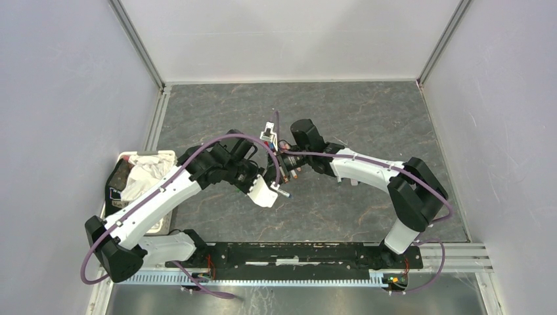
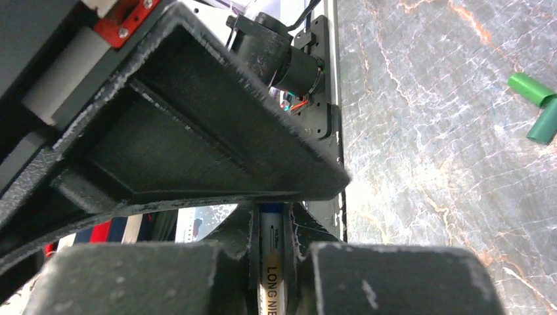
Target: Open the pen caps
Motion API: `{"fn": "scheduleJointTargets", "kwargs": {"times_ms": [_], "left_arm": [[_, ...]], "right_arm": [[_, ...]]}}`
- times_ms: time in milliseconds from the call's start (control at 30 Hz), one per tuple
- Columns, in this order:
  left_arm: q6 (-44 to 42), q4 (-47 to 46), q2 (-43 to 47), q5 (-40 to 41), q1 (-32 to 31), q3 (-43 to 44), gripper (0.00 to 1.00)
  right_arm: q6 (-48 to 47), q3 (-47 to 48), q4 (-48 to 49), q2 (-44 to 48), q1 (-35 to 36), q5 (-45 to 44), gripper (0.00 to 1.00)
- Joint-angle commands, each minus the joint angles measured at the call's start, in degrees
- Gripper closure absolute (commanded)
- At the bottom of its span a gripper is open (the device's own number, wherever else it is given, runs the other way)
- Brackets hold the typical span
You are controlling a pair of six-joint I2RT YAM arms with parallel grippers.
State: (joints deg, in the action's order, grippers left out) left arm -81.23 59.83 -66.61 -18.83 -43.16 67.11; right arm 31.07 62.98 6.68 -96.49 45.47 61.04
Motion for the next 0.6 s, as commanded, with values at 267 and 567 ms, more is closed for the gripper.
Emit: {"fn": "scheduleJointTargets", "kwargs": {"times_ms": [267, 567], "left_arm": [[-0.25, -7.38, 0.27, 2.55, -2.39, -1.24, 0.50], [1.91, -10.48, 1.16, -0.37, -2.81, -1.00, 0.97]], "right_arm": [[6.63, 5.57, 1.05, -1.17, 0.69, 2.49, 1.00], [14.87, 7.24, 7.78, -3.70, 0.61, -1.57, 0.78]]}}
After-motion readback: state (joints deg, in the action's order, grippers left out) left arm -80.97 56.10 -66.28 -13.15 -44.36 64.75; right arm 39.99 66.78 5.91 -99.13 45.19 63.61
